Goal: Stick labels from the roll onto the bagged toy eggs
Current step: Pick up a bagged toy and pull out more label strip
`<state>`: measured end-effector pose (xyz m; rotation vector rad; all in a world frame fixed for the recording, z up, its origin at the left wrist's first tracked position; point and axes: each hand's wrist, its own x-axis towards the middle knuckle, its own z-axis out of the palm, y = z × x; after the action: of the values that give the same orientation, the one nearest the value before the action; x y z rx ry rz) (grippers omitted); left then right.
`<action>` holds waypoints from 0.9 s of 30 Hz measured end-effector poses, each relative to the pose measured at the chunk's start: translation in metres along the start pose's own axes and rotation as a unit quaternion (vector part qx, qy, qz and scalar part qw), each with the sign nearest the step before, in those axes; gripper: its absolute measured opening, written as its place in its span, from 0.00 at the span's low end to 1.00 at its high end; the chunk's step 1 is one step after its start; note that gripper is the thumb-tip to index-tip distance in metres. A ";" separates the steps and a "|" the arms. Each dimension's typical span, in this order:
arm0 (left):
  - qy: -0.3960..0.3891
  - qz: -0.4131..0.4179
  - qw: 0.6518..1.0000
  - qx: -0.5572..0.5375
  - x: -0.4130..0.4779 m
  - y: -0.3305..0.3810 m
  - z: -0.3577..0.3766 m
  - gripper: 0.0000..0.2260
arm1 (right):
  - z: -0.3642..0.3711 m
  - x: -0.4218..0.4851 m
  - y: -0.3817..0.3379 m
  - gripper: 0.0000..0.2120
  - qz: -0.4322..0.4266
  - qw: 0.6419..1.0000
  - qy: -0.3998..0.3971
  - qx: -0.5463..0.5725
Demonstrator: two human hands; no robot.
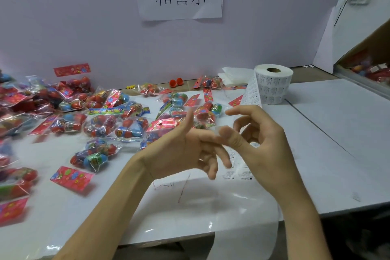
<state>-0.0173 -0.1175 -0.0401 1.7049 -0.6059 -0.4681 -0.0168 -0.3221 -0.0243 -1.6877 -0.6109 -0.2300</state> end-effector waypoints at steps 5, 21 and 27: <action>0.060 0.044 0.969 -0.235 -0.003 0.004 0.001 0.34 | -0.004 0.001 0.004 0.20 0.014 1.000 -0.010 -0.014; 0.130 0.076 0.945 -0.290 -0.007 0.010 0.000 0.35 | -0.005 0.003 0.013 0.20 0.016 1.000 0.017 -0.013; 0.169 0.121 0.924 -0.321 -0.005 0.006 -0.004 0.30 | -0.007 0.003 0.017 0.18 0.036 0.999 0.009 -0.016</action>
<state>-0.0197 -0.1120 -0.0339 1.0314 -0.3464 -0.1564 -0.0042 -0.3294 -0.0364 -1.7337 -0.5344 -0.2047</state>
